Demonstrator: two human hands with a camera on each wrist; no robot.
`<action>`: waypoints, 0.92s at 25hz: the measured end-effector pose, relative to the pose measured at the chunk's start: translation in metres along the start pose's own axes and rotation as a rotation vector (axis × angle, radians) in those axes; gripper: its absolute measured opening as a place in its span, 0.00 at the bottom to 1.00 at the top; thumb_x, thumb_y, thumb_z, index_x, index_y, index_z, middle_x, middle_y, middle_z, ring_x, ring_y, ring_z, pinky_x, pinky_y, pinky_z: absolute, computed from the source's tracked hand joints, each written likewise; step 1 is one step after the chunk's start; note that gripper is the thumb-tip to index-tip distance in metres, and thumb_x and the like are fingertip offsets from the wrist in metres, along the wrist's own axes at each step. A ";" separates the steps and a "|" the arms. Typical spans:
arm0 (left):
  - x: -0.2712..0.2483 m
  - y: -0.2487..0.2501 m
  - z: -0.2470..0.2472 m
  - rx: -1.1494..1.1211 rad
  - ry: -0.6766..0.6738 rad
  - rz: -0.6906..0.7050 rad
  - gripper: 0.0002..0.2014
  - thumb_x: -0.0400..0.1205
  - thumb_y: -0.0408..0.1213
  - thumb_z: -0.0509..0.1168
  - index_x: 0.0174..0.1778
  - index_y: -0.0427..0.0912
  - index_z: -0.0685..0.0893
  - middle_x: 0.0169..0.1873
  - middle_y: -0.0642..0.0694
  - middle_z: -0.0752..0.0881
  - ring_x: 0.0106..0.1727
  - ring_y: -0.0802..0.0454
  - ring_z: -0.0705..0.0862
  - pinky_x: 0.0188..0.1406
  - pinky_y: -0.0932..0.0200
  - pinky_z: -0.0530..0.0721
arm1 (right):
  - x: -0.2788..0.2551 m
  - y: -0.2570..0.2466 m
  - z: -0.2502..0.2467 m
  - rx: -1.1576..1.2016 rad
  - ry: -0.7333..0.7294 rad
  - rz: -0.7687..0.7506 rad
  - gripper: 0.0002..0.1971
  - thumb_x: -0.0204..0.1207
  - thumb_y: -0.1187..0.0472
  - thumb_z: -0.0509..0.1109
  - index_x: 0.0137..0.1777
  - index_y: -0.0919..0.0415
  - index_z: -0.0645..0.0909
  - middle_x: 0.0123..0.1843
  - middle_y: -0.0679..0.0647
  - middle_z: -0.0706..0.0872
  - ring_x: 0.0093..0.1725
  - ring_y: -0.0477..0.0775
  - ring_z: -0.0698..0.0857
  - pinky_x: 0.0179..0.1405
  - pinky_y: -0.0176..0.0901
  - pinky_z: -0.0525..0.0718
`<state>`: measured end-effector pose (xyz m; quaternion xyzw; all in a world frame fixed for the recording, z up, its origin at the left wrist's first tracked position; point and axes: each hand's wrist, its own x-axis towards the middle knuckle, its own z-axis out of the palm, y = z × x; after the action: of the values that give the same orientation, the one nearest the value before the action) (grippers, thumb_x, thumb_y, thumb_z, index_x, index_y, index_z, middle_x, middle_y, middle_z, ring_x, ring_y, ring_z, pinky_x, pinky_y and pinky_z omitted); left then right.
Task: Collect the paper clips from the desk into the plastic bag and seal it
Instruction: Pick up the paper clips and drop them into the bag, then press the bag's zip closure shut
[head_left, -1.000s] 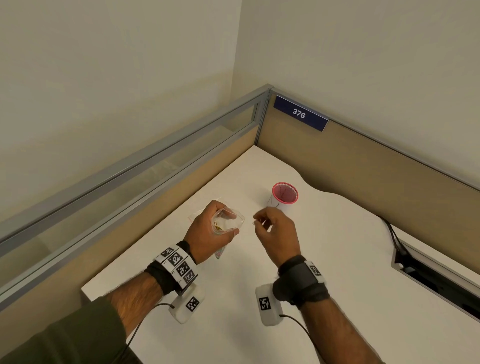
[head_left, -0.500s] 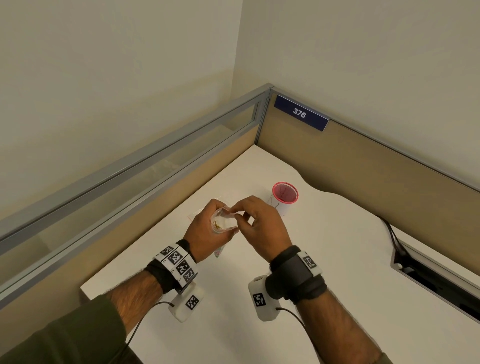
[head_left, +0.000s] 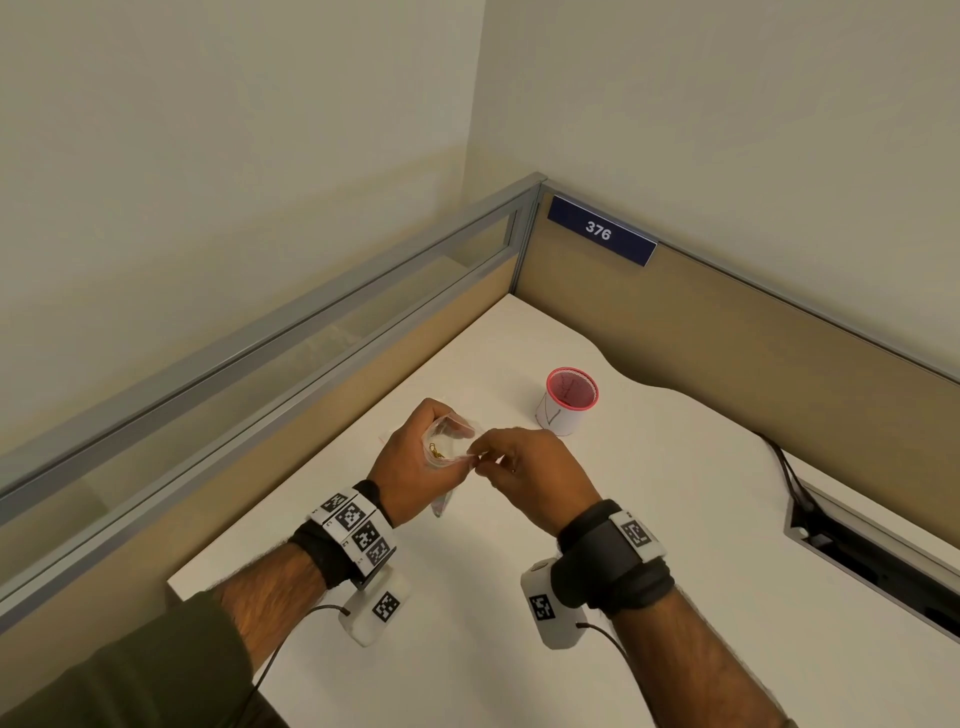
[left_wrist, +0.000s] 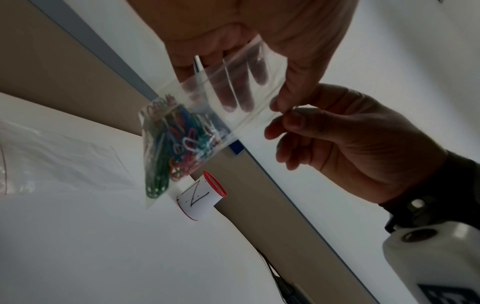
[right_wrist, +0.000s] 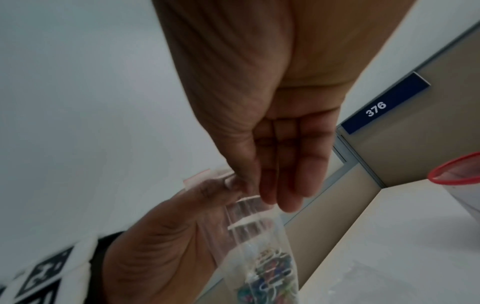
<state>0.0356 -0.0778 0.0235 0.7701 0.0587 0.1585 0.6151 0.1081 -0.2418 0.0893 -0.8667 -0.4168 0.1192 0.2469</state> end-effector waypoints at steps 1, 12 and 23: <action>0.001 0.001 -0.001 -0.008 -0.005 0.000 0.21 0.72 0.42 0.78 0.58 0.49 0.77 0.52 0.57 0.87 0.60 0.57 0.86 0.59 0.58 0.87 | 0.000 -0.001 0.000 0.030 0.005 0.006 0.08 0.78 0.59 0.69 0.55 0.51 0.85 0.48 0.48 0.89 0.45 0.50 0.85 0.50 0.53 0.86; 0.011 -0.010 -0.039 -0.296 -0.154 -0.187 0.21 0.79 0.38 0.58 0.69 0.50 0.78 0.56 0.50 0.93 0.68 0.42 0.86 0.59 0.60 0.85 | 0.000 -0.011 -0.025 0.159 0.089 -0.043 0.03 0.76 0.64 0.72 0.47 0.56 0.86 0.44 0.50 0.89 0.43 0.48 0.87 0.47 0.45 0.88; 0.017 -0.002 -0.033 -0.112 -0.128 0.038 0.11 0.78 0.48 0.72 0.51 0.47 0.89 0.50 0.45 0.92 0.56 0.46 0.90 0.61 0.41 0.88 | 0.002 -0.012 -0.027 0.154 0.064 -0.027 0.08 0.79 0.67 0.68 0.51 0.57 0.86 0.51 0.52 0.89 0.48 0.50 0.85 0.52 0.42 0.87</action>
<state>0.0418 -0.0421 0.0307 0.7439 -0.0041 0.1236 0.6567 0.1126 -0.2432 0.1184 -0.8428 -0.4102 0.1197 0.3274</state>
